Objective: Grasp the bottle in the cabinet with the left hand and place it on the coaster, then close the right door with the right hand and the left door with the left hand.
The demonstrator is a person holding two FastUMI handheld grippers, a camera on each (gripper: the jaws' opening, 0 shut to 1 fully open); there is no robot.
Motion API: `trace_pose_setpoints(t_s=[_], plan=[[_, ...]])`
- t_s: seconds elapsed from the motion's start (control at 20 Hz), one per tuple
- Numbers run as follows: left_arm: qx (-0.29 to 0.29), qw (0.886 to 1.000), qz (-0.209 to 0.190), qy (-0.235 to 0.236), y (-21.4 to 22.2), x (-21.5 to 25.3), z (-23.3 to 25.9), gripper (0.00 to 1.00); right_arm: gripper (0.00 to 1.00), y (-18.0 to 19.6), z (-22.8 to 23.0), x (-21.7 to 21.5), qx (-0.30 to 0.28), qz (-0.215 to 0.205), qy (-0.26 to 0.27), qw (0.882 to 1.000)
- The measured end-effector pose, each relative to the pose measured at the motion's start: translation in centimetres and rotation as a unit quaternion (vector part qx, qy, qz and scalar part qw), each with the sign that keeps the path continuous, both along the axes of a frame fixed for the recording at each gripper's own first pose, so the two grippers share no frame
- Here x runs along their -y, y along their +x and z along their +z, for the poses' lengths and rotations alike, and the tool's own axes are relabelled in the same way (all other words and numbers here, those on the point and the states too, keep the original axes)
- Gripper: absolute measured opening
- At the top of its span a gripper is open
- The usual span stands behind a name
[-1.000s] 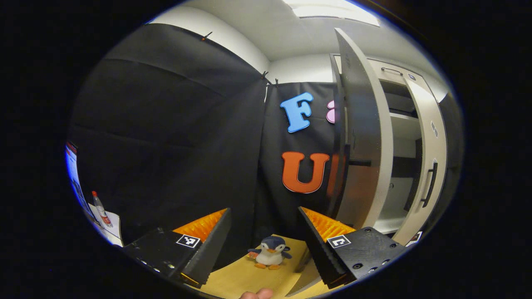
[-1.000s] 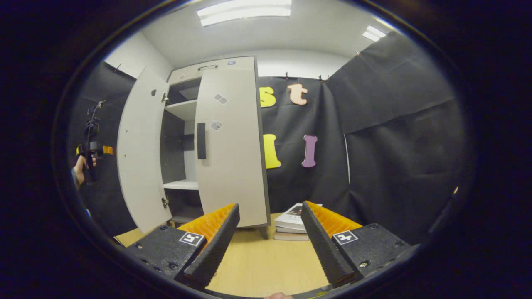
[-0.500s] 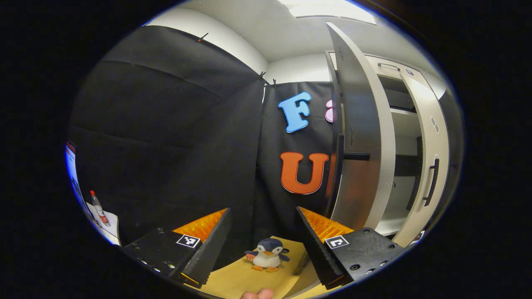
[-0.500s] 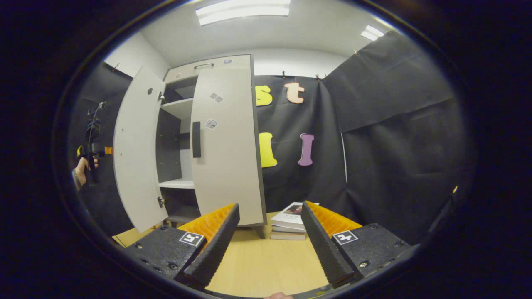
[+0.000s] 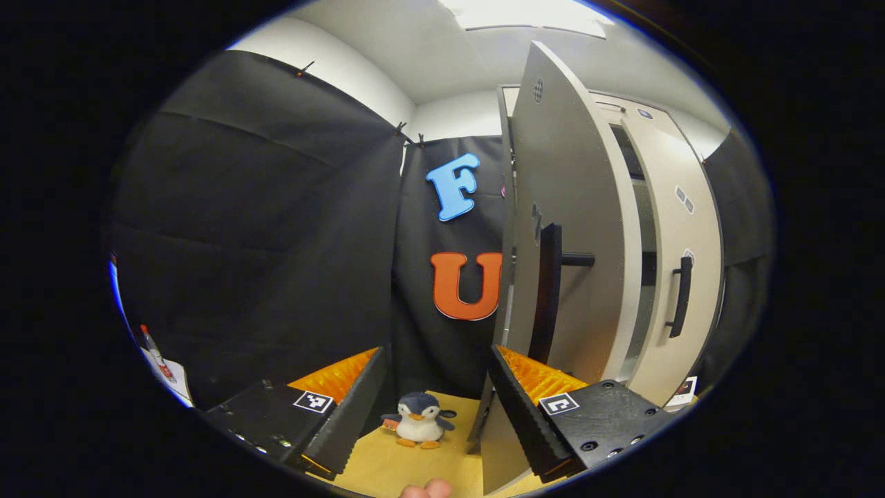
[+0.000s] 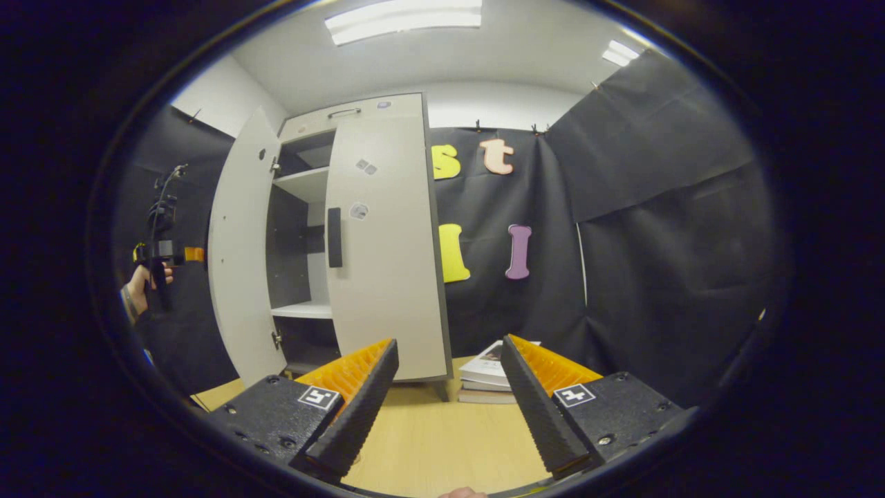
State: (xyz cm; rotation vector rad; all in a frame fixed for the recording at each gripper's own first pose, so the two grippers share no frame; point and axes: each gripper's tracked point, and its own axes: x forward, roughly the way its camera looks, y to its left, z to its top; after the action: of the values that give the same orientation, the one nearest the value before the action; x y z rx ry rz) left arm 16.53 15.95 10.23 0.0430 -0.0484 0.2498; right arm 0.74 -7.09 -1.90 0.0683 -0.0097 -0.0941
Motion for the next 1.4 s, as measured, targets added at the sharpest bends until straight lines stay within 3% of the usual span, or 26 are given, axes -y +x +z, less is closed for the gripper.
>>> trace_pose_setpoints(t_s=[0.1, 0.25, 0.3, 0.35, 0.4, 0.5, 0.65, 0.7, 0.85, 0.9, 1.05, 1.1, 1.2, 1.25, 1.35, 1.4], plan=[[-0.004, 1.0, -0.028, -0.01, 0.5, 2.0, -0.4, 0.92, 0.94, -0.2, 0.2, 0.5, 0.002, -0.003, 0.004, 1.0], [-0.014, 0.997, -0.075, -0.012, 1.7, 5.3, -0.7, 0.93, 0.98, -0.3, 0.8, 1.4, 0.007, -0.015, 0.003, 1.0], [-0.014, 0.996, -0.083, -0.005, 2.1, 6.4, -0.6, 0.99, 0.98, -0.6, 1.0, 1.5, 0.01, -0.018, 0.004, 1.0], [-0.011, 0.996, -0.09, 0.003, 2.3, 7.2, -0.3, 0.99, 0.98, -0.7, 1.2, 1.6, 0.013, -0.021, 0.006, 1.0], [-0.005, 0.996, -0.09, 0.015, 2.6, 7.8, 0.0, 0.95, 0.98, -0.9, 1.2, 1.8, 0.013, -0.024, 0.006, 1.0], [0.007, 0.995, -0.091, 0.027, 3.3, 8.2, 0.8, 0.99, 0.98, -1.8, 1.1, 2.4, 0.014, -0.034, 0.005, 0.999], [0.015, 0.994, -0.106, 0.018, 3.0, 9.1, 1.4, 0.95, 0.98, -2.7, 1.3, 3.1, 0.019, -0.042, 0.009, 0.999], [0.018, 0.994, -0.105, 0.016, 2.8, 9.0, 1.8, 0.99, 0.97, -2.9, 1.3, 3.3, 0.019, -0.044, 0.009, 0.999], [0.027, 0.994, -0.101, 0.009, 1.6, 8.6, 2.6, 0.99, 0.98, -3.1, 1.4, 3.5, 0.017, -0.045, 0.01, 0.999], [0.028, 0.995, -0.095, 0.01, 1.3, 8.5, 2.7, 0.95, 0.98, -3.2, 1.5, 3.4, 0.017, -0.041, 0.013, 0.999], [0.035, 0.995, -0.091, 0.021, -0.5, 8.3, 3.4, 0.95, 0.98, -3.0, 2.6, 2.6, 0.028, -0.024, 0.024, 0.999], [0.04, 0.995, -0.09, 0.026, -1.7, 8.2, 3.6, 1.0, 0.98, -2.9, 2.7, 2.3, 0.029, -0.018, 0.023, 0.999], [0.044, 0.994, -0.091, 0.031, -4.0, 8.4, 3.4, 0.95, 0.98, -2.2, 3.1, 1.8, 0.028, -0.004, 0.019, 0.999], [0.042, 0.994, -0.095, 0.029, -5.1, 8.8, 2.9, 0.99, 0.98, -1.9, 3.3, 1.6, 0.026, 0.001, 0.017, 1.0], [0.036, 0.994, -0.102, 0.019, -7.0, 9.9, 1.2, 0.95, 0.98, -1.2, 4.2, 0.7, 0.028, 0.018, 0.016, 0.999], [0.033, 0.994, -0.104, 0.009, -8.0, 10.3, 0.4, 0.99, 0.98, -0.9, 4.6, 0.2, 0.03, 0.025, 0.016, 0.999]])
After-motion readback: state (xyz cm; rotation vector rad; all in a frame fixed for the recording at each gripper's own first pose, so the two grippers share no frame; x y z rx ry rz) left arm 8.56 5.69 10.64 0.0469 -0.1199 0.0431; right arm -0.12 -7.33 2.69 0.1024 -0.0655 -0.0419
